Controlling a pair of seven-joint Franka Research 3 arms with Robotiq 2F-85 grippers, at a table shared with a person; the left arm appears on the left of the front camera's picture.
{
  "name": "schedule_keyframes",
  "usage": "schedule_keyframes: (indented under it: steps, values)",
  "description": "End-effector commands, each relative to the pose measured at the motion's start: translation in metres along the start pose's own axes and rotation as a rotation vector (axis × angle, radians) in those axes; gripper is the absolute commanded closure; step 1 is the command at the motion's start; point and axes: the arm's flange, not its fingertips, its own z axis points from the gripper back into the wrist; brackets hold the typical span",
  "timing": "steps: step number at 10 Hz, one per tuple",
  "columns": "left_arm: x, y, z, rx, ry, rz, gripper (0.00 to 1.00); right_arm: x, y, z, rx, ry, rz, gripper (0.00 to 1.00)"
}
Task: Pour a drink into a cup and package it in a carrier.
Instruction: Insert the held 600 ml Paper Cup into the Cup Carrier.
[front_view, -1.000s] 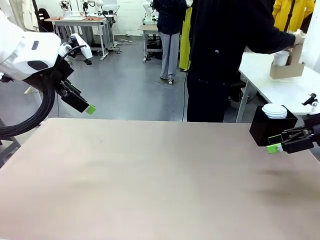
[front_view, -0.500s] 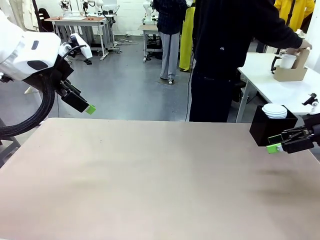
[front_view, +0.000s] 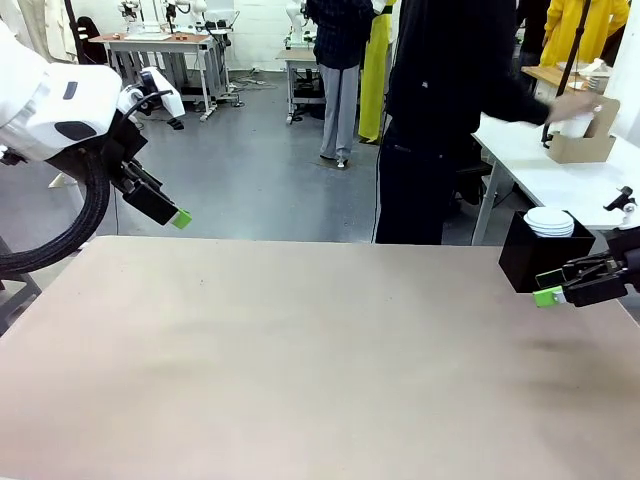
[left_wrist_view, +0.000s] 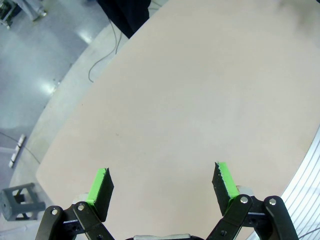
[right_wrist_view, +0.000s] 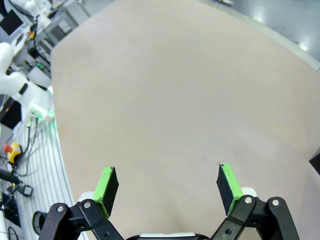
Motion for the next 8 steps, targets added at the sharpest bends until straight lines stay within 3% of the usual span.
schedule_keyframes:
  steps: [1, 8]
  values:
    - [0.0006, -0.0006, 0.0008, 0.013, 0.006, 0.012, 0.0, -0.001, -0.002, -0.001, 0.002, -0.02, 0.016, 0.0]
    - [0.0006, -0.0006, 0.0008, 0.013, 0.006, 0.012, 0.0, -0.001, -0.002, -0.001, 0.002, -0.02, 0.016, 0.0]
